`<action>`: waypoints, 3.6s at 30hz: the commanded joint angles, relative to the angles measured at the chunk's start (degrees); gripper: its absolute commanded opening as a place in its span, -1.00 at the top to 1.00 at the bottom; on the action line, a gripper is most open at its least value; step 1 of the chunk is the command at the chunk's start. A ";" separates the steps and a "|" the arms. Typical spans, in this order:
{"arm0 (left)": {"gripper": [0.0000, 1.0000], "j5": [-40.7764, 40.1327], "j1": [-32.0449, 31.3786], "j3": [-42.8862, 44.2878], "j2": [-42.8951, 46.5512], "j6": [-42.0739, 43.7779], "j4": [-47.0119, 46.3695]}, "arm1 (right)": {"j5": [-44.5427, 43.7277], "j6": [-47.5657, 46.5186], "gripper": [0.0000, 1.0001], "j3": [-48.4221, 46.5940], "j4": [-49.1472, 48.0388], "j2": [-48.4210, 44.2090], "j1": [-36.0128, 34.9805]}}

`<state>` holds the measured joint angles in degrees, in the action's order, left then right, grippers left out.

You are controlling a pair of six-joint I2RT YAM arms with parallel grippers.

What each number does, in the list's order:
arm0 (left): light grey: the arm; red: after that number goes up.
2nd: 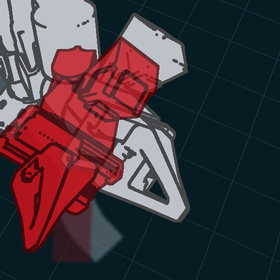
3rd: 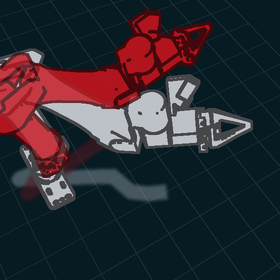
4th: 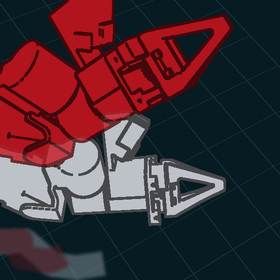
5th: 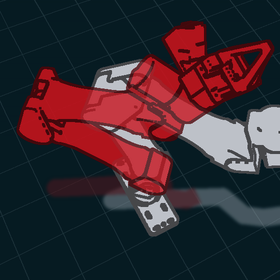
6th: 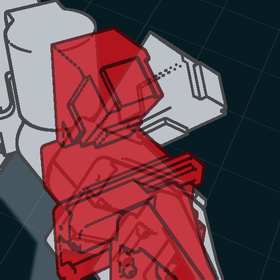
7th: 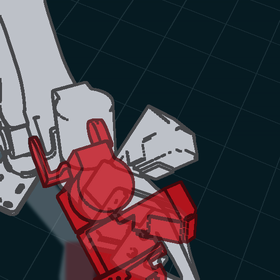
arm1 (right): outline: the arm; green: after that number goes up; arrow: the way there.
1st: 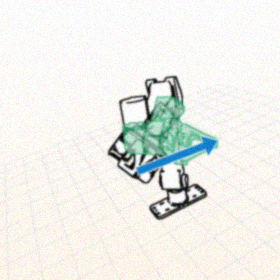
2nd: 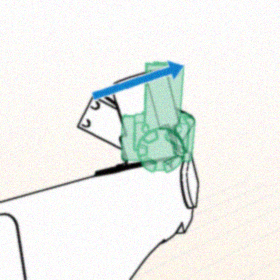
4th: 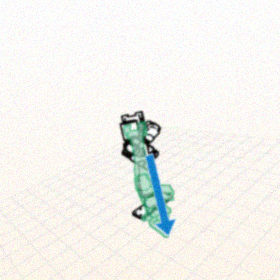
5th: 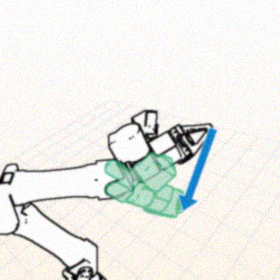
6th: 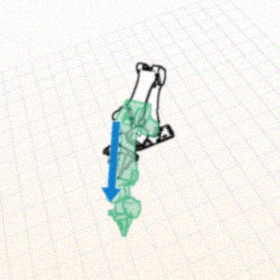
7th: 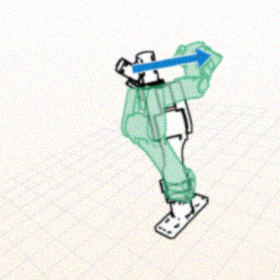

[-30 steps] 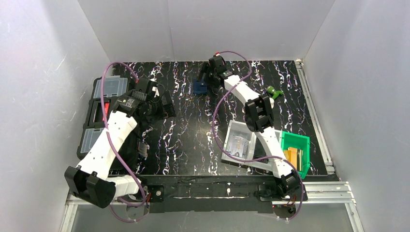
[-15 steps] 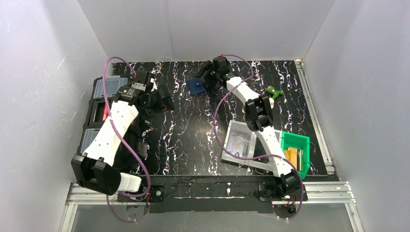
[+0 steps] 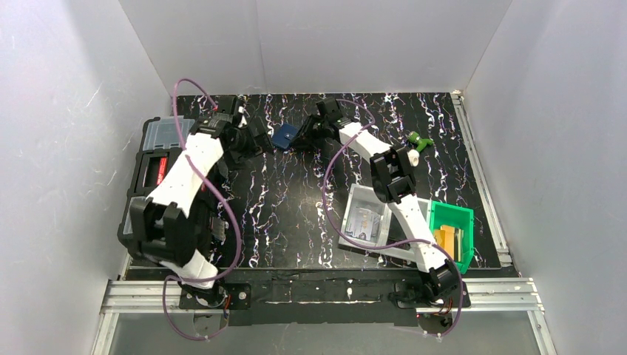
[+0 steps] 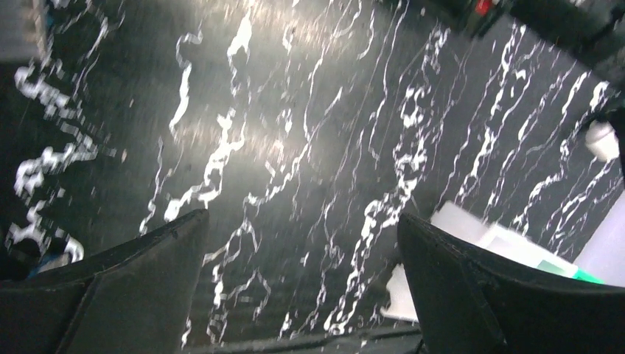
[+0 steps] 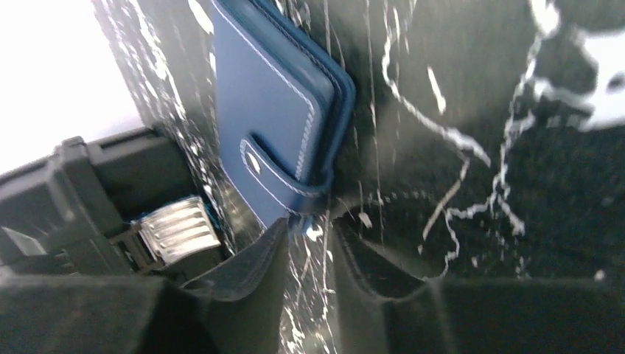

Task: Take the credit cards out of the card holder
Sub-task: Move the card holder to the center of the board.

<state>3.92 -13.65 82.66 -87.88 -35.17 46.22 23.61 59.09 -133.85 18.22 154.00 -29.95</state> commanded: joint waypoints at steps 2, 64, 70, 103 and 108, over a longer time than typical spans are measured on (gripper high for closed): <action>-0.99 -1.48 0.59 5.56 -11.17 3.19 -9.41 | 1.43 -3.10 0.41 2.70 9.08 -2.48 -0.67; 0.44 11.63 -5.58 -7.05 -21.80 0.05 -18.56 | 2.15 -6.38 0.77 39.89 1.84 -23.53 -2.44; 0.44 7.54 -8.36 -20.26 -7.29 -3.31 -18.32 | -1.48 -7.37 0.78 56.07 -0.42 -35.01 -7.61; 0.35 8.11 -1.90 -36.81 15.52 -9.05 -11.97 | -37.39 -30.81 0.27 38.49 23.23 -35.62 -29.00; 0.38 8.89 -1.91 -36.14 14.08 -9.11 -12.72 | -40.15 -32.73 0.20 36.67 23.66 -33.60 -29.49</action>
<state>10.88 -15.76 45.36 -73.43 -44.05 34.03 -11.85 28.96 -93.99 40.14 119.38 -59.01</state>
